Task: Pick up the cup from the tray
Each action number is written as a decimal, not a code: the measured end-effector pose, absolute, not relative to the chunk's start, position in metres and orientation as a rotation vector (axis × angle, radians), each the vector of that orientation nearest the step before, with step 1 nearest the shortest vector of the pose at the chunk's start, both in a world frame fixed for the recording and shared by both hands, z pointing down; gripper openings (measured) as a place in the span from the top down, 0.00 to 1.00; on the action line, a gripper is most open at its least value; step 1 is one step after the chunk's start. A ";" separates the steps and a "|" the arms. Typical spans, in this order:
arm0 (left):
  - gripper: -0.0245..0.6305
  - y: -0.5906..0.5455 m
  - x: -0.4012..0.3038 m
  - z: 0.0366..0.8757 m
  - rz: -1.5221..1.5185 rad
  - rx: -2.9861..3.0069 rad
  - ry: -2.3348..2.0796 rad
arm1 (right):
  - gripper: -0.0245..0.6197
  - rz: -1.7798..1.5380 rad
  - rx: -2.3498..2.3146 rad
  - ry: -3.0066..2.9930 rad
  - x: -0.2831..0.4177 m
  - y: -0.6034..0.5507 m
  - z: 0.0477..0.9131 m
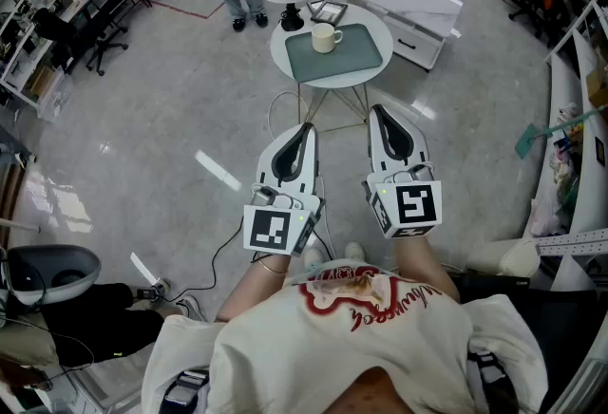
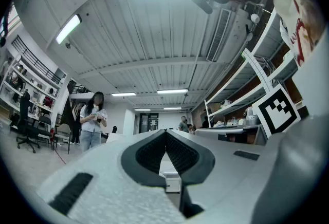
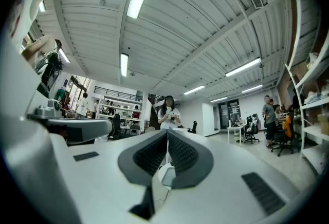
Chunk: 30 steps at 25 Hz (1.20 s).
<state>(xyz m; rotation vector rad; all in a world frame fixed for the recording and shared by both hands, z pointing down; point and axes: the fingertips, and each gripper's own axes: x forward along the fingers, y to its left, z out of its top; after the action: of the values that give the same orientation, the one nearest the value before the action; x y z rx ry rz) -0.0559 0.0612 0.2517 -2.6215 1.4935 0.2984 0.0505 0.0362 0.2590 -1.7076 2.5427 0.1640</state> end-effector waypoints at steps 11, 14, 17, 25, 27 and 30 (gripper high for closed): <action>0.94 0.054 -0.058 0.248 0.288 -2.622 1.489 | 0.91 0.169 -1.702 2.541 0.047 0.030 0.256; 0.94 0.056 -0.056 0.248 0.296 -2.620 1.489 | 0.91 0.167 -1.705 2.539 0.050 0.031 0.257; 0.94 0.056 -0.056 0.249 0.293 -2.619 1.499 | 0.91 0.165 -1.706 2.538 0.051 0.030 0.257; 0.94 0.048 -0.046 0.250 0.297 -2.609 1.511 | 0.91 0.159 -1.695 2.535 0.062 0.022 0.258; 0.94 0.043 -0.044 0.250 0.299 -2.604 1.520 | 0.91 0.147 -1.675 2.523 0.066 0.017 0.255; 0.94 0.037 -0.038 0.250 0.316 -2.586 1.533 | 0.91 0.137 -1.662 2.520 0.076 0.011 0.258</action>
<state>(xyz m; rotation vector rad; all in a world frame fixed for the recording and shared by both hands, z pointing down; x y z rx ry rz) -0.0376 0.0372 0.2501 -2.5859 1.5329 0.3161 0.0762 0.0111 0.2576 -1.6620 2.5198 0.1371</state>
